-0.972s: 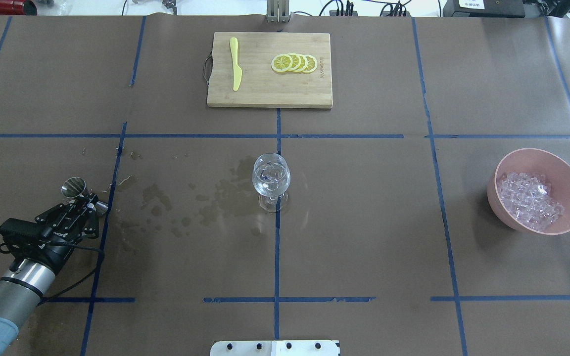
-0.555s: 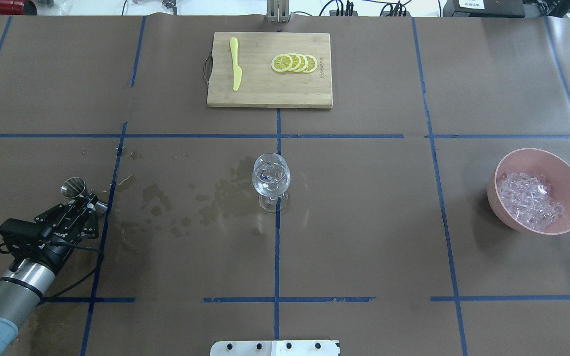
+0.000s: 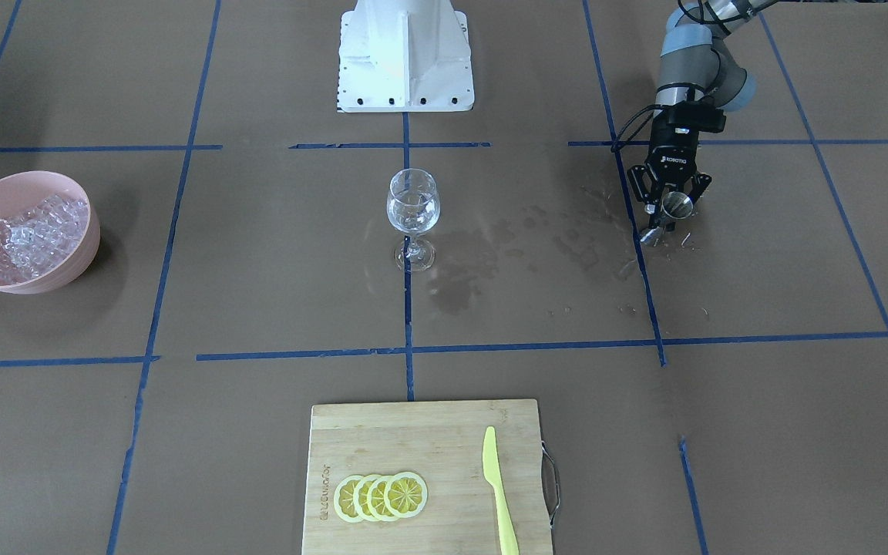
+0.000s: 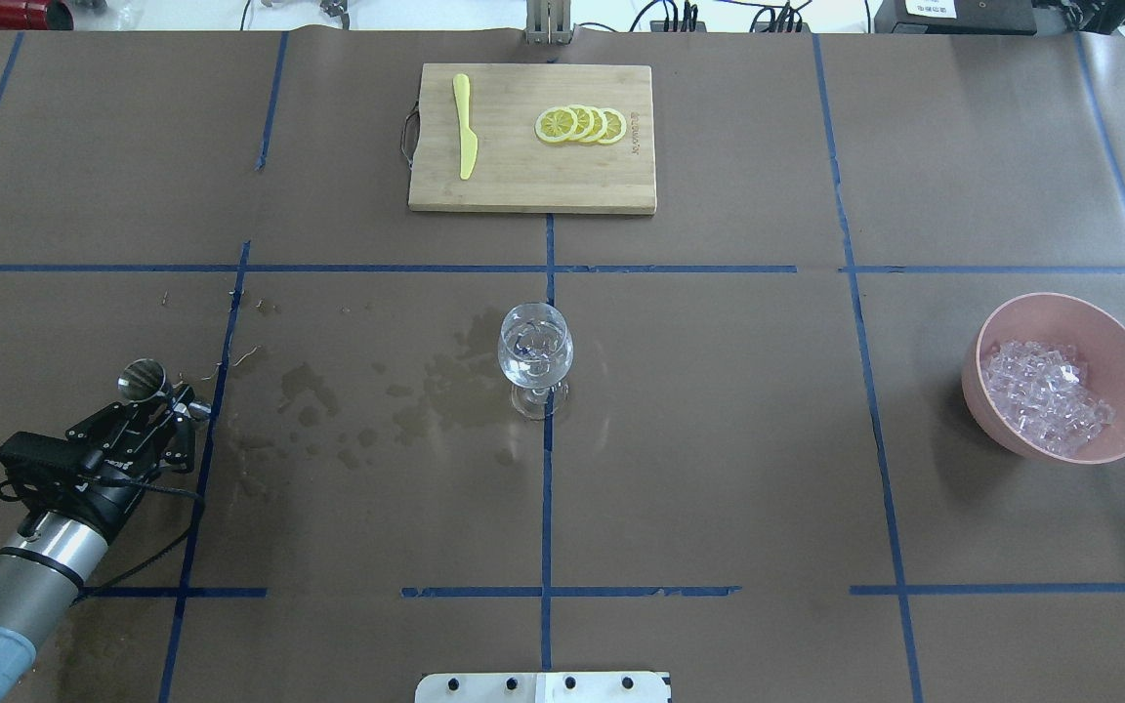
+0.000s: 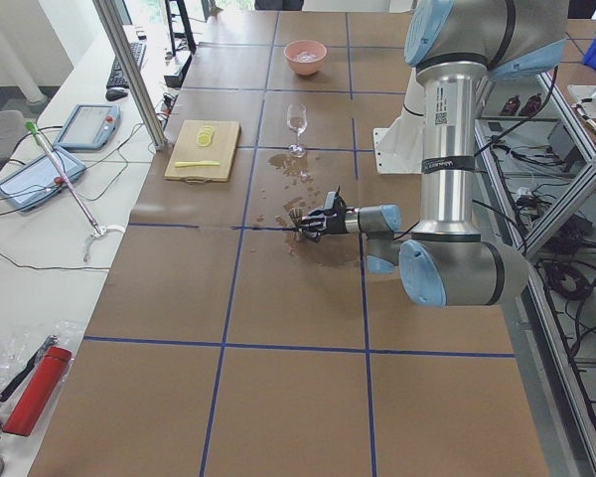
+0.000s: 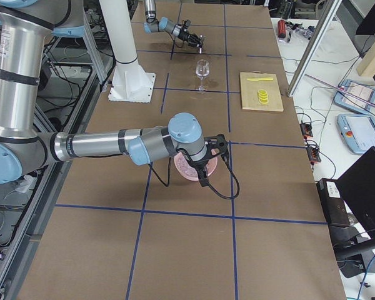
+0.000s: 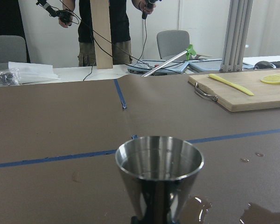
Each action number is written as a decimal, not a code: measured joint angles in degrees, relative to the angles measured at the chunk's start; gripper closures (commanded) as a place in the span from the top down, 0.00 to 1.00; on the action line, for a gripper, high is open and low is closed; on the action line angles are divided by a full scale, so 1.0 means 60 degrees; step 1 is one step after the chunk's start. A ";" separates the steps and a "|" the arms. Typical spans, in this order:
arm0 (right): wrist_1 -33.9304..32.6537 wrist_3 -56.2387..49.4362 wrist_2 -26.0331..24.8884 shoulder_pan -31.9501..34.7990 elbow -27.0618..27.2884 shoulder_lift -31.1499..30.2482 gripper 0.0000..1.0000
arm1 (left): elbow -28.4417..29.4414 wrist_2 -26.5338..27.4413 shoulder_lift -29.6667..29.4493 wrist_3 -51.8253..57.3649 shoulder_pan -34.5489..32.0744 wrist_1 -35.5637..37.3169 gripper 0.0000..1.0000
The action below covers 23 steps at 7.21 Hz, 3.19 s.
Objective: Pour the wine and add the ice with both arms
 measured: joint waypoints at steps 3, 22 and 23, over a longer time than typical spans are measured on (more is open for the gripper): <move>0.0000 0.0004 0.0002 -0.0003 0.0000 0.0000 1.00 | 0.0003 0.0014 0.0019 0.0002 -0.0008 -0.0009 0.92; 0.0000 0.0034 0.0007 -0.0015 0.0003 0.0056 1.00 | -0.1172 -0.8682 0.0675 0.4998 -0.7454 0.0537 1.00; 0.0000 0.0039 0.0017 -0.0014 0.0020 0.0055 1.00 | -0.1090 -0.9376 0.0682 0.5148 -0.8229 0.1388 1.00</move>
